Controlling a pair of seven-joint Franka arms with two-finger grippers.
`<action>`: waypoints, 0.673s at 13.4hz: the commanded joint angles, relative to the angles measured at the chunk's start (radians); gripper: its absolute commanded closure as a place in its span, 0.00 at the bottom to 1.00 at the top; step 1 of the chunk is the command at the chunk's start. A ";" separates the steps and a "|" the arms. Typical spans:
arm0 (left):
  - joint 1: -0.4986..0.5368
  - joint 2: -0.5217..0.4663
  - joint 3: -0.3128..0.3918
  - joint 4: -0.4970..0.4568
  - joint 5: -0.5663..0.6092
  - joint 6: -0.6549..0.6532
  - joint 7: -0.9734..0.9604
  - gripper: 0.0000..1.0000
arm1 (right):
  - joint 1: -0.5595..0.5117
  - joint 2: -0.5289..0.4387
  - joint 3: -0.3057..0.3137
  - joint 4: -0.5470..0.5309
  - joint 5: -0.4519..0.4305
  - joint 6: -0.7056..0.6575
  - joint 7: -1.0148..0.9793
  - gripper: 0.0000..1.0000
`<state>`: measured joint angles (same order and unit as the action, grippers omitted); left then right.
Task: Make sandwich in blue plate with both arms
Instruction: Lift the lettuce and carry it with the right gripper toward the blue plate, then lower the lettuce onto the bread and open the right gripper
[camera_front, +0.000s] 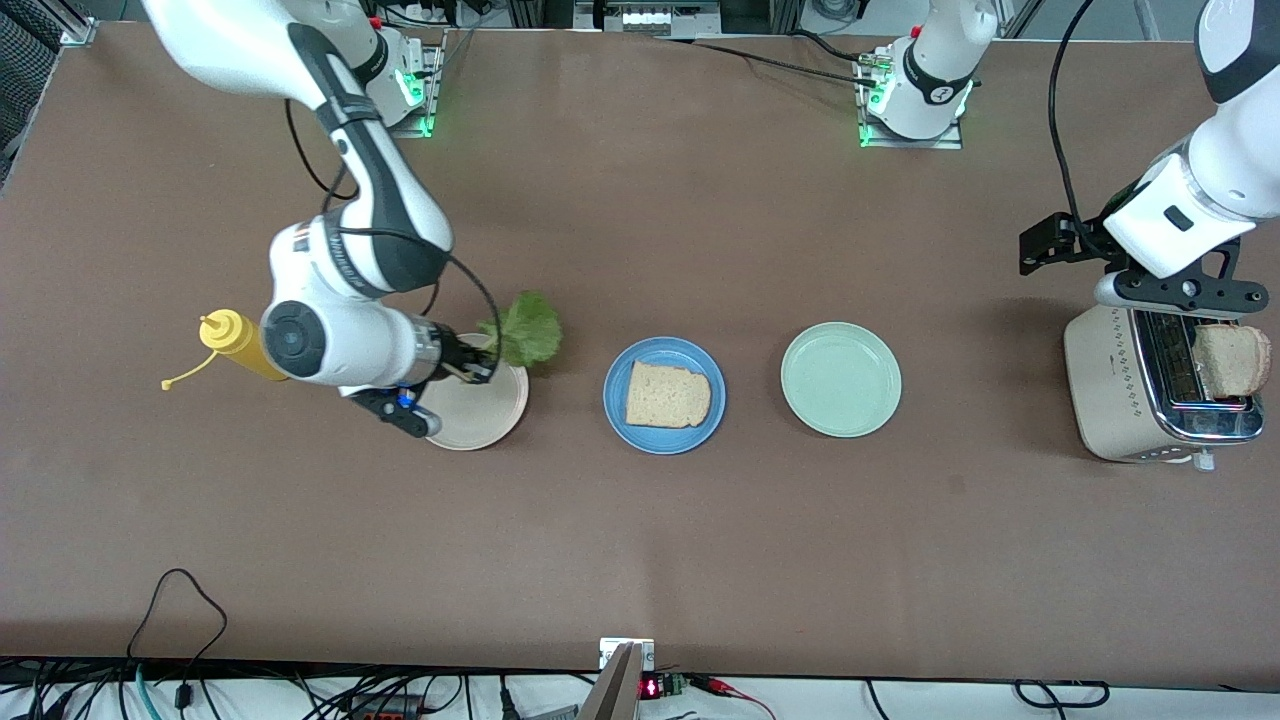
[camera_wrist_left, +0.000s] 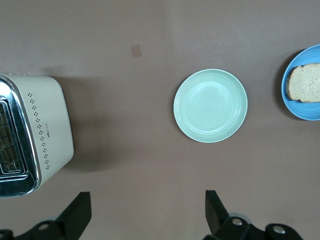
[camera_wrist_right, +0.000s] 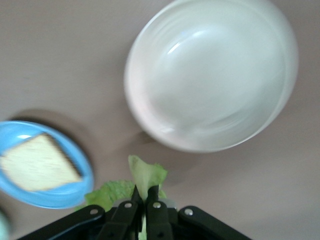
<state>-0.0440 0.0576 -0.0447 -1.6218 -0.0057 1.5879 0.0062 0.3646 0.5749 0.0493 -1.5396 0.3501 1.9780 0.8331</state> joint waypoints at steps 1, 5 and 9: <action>-0.005 -0.009 0.003 0.011 -0.011 -0.020 -0.008 0.00 | 0.091 0.104 -0.009 0.085 0.064 0.100 0.188 1.00; -0.005 -0.007 0.003 0.011 -0.010 -0.020 -0.008 0.00 | 0.172 0.210 -0.009 0.166 0.093 0.251 0.336 1.00; -0.004 -0.005 0.003 0.011 -0.011 -0.019 -0.006 0.00 | 0.188 0.270 -0.009 0.214 0.179 0.294 0.357 0.99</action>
<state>-0.0443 0.0575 -0.0446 -1.6213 -0.0057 1.5870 0.0062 0.5473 0.8082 0.0495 -1.3810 0.4808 2.2685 1.1719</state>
